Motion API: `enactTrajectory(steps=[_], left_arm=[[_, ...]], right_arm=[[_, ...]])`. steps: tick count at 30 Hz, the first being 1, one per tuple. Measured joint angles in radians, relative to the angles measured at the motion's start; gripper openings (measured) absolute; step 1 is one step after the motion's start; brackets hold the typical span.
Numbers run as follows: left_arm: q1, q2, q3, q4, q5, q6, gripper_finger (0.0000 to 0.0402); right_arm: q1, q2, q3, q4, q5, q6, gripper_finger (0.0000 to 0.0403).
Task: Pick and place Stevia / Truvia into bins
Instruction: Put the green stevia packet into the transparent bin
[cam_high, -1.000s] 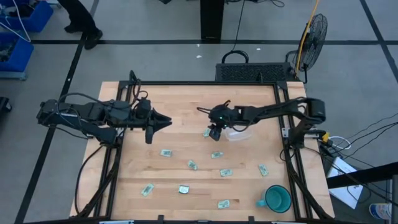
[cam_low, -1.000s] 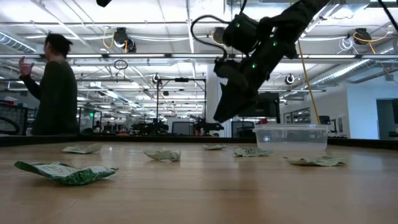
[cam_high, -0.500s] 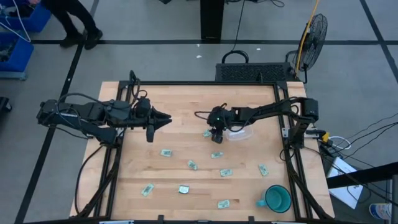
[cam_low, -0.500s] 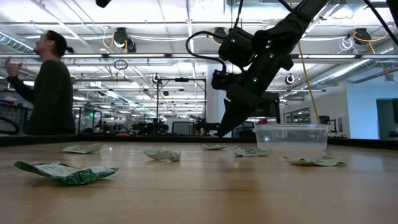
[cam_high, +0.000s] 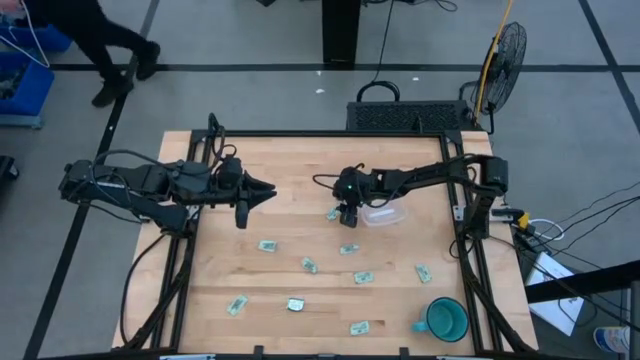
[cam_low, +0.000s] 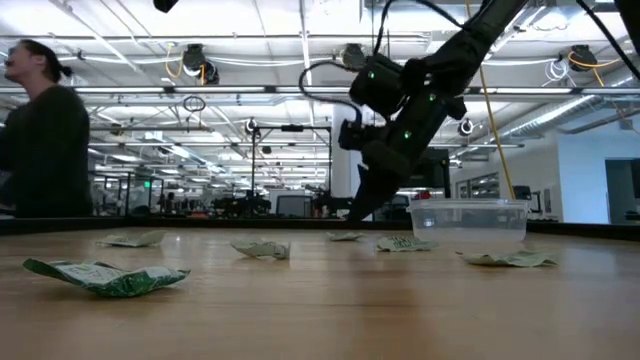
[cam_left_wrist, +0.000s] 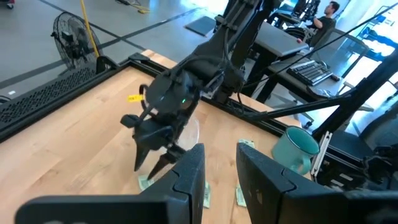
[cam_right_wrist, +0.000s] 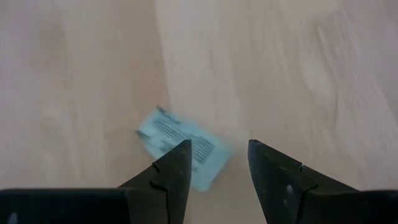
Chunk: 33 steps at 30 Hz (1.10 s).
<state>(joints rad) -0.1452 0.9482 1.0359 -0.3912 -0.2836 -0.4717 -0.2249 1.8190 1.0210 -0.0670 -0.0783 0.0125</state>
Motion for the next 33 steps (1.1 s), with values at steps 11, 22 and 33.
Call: enactTrajectory(steps=[11,22,33], left_arm=[[0.0,0.0,0.0,-0.002,0.002,0.005,0.0097],[0.0,0.0,0.0,-0.002,0.002,0.051,0.0097],[0.0,0.0,0.0,-0.001,0.002,0.055,0.0097]], right_arm=[[-0.004,0.059,0.001,0.058,0.045,0.03,0.015],[-0.013,0.063,0.0,0.047,-0.014,0.131,0.003],[0.02,-0.057,-0.005,-0.002,-0.036,0.202,0.0002]])
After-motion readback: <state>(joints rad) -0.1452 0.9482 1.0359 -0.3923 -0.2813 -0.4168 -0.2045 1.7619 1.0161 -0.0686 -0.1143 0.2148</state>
